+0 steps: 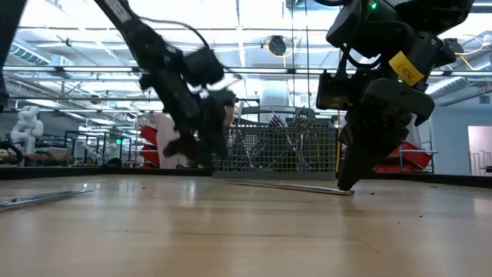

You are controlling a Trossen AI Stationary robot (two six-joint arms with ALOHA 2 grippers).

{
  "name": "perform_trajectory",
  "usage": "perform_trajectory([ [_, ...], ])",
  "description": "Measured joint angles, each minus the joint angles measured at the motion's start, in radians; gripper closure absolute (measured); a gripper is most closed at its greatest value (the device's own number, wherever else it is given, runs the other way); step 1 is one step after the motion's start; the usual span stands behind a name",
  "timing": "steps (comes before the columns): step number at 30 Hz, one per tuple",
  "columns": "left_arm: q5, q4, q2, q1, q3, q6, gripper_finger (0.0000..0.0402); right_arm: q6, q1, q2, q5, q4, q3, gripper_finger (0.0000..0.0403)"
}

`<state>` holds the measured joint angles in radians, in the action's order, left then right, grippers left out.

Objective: Sort silverware

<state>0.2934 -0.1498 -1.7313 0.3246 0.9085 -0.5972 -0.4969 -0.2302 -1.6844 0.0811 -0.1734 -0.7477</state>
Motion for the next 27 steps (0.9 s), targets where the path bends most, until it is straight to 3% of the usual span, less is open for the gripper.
perform_trajectory([
  [4,0.015,0.061,-0.075,0.004,0.0,-0.05,0.0189,-0.006,0.0,0.002,0.0,0.006,0.019,0.0403],
  [13,0.025,0.158,-0.111,0.016,0.001,-0.105,0.0189,0.015,-0.001,0.0,-0.001,0.024,0.023,0.0403],
  [27,0.186,0.22,-0.217,0.033,0.006,-0.097,0.0189,0.056,-0.001,-0.001,-0.011,0.029,0.025,0.0403],
])
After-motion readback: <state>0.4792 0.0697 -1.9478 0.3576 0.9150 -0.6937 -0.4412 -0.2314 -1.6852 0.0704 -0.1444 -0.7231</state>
